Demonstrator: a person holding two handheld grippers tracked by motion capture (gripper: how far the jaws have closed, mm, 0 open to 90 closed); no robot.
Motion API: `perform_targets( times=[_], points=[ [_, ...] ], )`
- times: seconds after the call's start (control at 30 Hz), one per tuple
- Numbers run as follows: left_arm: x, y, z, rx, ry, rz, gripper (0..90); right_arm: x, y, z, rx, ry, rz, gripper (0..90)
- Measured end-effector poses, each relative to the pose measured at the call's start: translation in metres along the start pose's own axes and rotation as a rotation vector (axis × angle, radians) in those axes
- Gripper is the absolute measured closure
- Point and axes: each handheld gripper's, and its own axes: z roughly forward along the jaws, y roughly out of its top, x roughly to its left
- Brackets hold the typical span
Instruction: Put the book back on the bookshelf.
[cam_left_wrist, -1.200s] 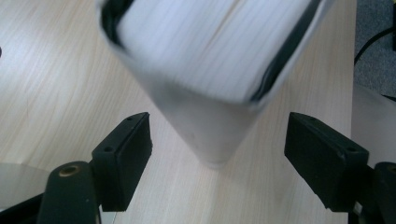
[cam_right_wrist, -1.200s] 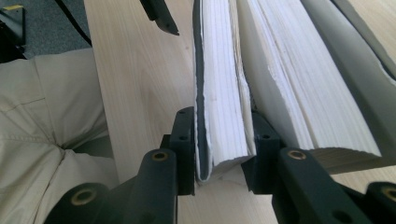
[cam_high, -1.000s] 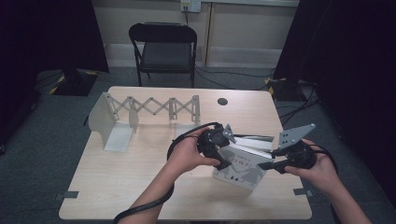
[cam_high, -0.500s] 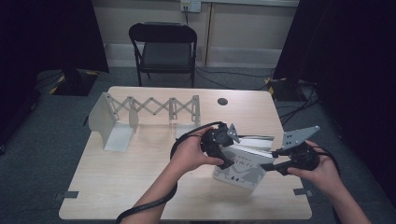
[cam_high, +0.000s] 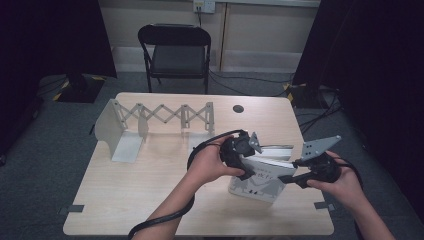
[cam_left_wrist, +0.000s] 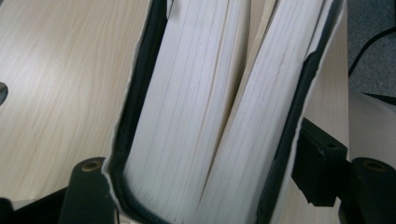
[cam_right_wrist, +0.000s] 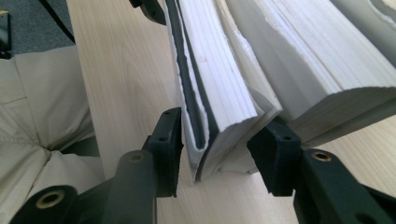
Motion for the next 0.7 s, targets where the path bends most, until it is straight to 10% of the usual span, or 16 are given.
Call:
perform_targets(
  times=[0.7],
  points=[
    [-0.014, 0.0, -0.011, 0.035, -0.052, -0.004, 52.7, -0.004, -0.017, 0.003, 0.008, -0.034, 0.045, 37.7]
  ],
)
